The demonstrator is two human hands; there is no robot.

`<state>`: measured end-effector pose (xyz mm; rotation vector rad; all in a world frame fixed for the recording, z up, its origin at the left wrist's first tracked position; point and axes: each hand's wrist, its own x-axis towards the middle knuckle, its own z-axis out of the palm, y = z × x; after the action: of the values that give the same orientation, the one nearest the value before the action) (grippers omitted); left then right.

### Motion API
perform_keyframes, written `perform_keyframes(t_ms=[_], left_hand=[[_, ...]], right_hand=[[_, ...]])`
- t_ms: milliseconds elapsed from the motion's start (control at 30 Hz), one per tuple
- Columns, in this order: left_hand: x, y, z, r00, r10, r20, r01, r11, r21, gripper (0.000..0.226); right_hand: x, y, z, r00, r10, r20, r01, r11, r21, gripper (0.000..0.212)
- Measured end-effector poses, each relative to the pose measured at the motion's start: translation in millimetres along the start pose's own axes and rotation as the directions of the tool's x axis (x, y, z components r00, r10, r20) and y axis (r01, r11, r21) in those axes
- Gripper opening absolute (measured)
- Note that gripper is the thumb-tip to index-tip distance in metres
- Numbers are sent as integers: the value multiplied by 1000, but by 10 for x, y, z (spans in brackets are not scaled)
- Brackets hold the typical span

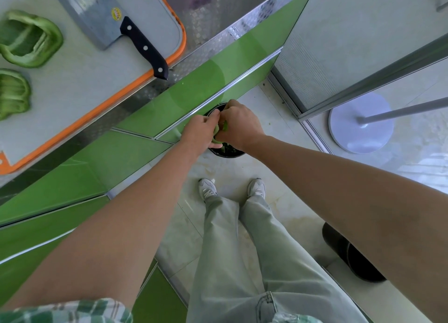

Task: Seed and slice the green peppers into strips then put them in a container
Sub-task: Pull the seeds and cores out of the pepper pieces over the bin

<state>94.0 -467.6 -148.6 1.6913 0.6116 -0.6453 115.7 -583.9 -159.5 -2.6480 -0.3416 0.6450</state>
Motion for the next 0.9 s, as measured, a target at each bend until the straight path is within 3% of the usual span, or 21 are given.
perform_keyframes(t_ms=[267, 400, 500, 567, 667, 800, 900], left_hand=[[-16, -16, 38, 999, -48, 24, 50, 996, -77, 40], [4, -25, -7, 999, -47, 1, 47, 997, -61, 36], [48, -56, -76, 995, -82, -61, 78, 995, -61, 41], [50, -72, -108, 990, -85, -110, 78, 995, -62, 32], [53, -84, -133, 985, -108, -133, 93, 989, -113, 25], [43, -30, -117, 980, -153, -124, 116, 957, -264, 28], [36, 19, -100, 981, -137, -133, 88, 942, -324, 37]], right_hand=[[14, 76, -9, 998, -50, 26, 51, 998, -37, 21], [-88, 183, -9, 986, -59, -158, 104, 950, 295, 11], [-145, 246, 16, 950, 75, -303, 75, 887, 455, 10], [-121, 299, 2, 946, 175, -273, -45, 906, 422, 14], [-74, 354, -22, 956, 271, -109, -234, 935, 268, 22], [-32, 326, -51, 951, 306, -53, -276, 911, 305, 37], [-25, 317, -85, 946, 317, -70, -271, 889, 369, 36]])
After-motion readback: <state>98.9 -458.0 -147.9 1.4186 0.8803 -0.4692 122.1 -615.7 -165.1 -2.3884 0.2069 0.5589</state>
